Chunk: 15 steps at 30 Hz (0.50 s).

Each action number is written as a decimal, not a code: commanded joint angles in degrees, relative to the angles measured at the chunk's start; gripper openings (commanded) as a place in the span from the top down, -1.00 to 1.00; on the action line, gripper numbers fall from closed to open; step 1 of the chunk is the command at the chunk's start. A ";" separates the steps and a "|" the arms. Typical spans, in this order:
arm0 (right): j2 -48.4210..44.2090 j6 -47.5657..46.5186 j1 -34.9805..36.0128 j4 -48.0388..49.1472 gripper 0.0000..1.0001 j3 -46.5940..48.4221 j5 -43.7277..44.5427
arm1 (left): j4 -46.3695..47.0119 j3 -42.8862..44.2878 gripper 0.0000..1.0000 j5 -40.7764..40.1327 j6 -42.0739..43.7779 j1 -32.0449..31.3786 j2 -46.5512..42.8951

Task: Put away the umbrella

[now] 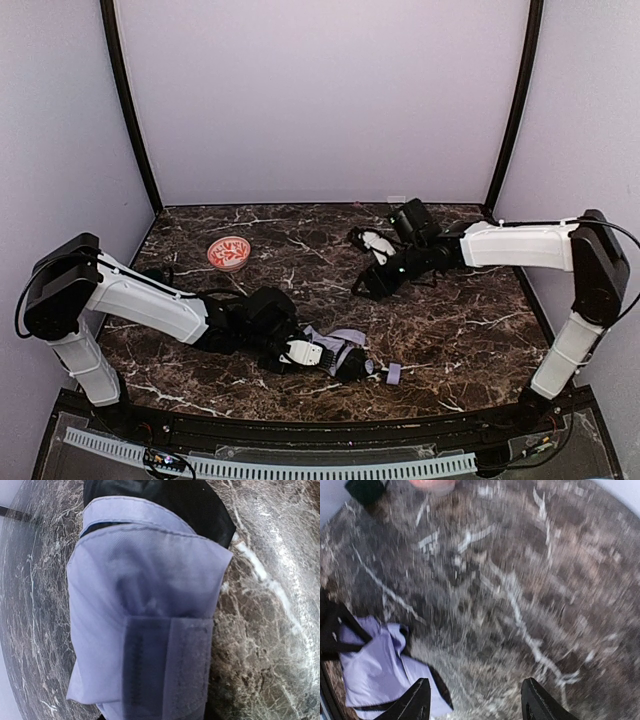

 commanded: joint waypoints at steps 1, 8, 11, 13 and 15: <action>5.75 -0.35 1.70 -14.67 -0.24 0.01 -0.45 | -16.42 -4.23 1.00 -0.56 1.93 -0.62 5.34; 15.80 -8.01 2.42 -19.50 -0.30 6.70 -8.26 | -16.35 -4.17 1.00 -0.62 1.89 -0.62 5.43; 17.62 -9.01 2.59 -18.93 -0.24 7.61 -12.90 | -16.38 -3.87 1.00 -0.56 1.69 -0.62 5.76; 18.96 -10.24 2.83 -19.34 -0.17 7.71 -15.67 | -16.50 -3.59 1.00 -0.57 1.65 -0.62 6.00; 19.51 -11.36 2.95 -20.67 -0.12 7.62 -17.08 | -16.62 -3.45 1.00 -0.82 1.66 -0.62 6.05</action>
